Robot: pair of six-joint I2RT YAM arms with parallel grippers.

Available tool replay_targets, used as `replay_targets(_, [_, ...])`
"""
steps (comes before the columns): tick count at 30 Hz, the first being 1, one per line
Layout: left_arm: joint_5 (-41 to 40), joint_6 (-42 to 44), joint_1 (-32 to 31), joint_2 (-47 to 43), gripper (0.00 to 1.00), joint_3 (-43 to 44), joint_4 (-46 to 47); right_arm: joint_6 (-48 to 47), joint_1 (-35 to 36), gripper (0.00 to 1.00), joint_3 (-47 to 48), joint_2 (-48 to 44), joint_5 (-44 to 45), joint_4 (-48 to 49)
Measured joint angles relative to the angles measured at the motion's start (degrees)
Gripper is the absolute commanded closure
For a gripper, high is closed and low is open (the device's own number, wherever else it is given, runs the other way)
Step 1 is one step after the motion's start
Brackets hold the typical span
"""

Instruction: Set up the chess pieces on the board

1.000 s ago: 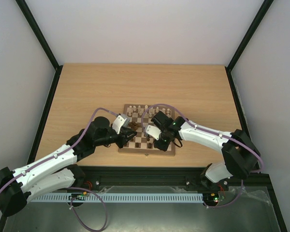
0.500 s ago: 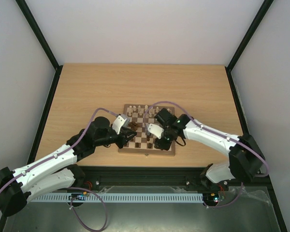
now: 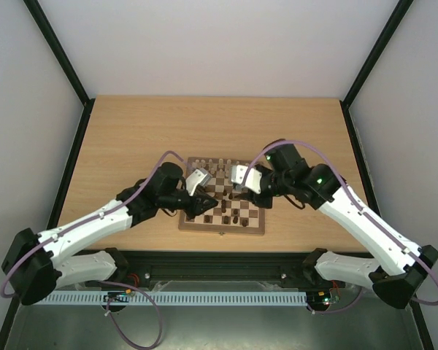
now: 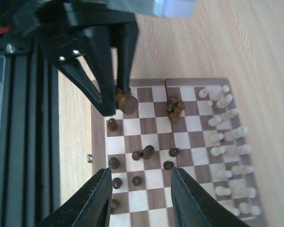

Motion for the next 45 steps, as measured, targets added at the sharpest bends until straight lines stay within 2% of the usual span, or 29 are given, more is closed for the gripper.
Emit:
replay_targets(8, [9.8,-0.7,0.3,9.3,0.88,7.9,-4.5,-9.4,11.3,0.62,-2.1,2.4,13.5,0.0])
replay_targets(18, [18.1,-2.1,0.3,11.4,0.88,9.7,-5.7,-13.2,19.6,0.62,-3.0,3.2,24.8,0.8])
replay_targets(21, [19.6,-2.1,0.3,11.8,0.88,9.7,-6.2,-14.1,21.3,0.65,-4.3,4.0,27.9,1.6])
replay_targets(27, [22.9,-2.2,0.4,12.0,0.86,9.7,-6.4,-15.9,23.9,0.79,-6.4,4.7,32.6,3.2])
replay_targets(32, [24.5,-2.3,0.4,13.2,0.84,9.7,-6.7,-16.7,25.1,0.85,-7.7,4.7,35.2,4.6])
replay_targets(35, [25.2,-2.4,0.4,14.2,0.77,9.7,-6.6,-16.7,25.2,0.88,-8.8,4.5,35.6,5.3])
replay_targets(41, [24.7,-3.5,0.9,14.7,0.51,9.6,-5.4,-14.6,25.1,0.89,-13.1,2.1,35.8,6.0])
replay_targets(45, [21.1,-4.6,1.6,10.9,0.43,6.4,-1.4,-10.0,21.5,0.89,-15.1,-0.6,31.4,6.0])
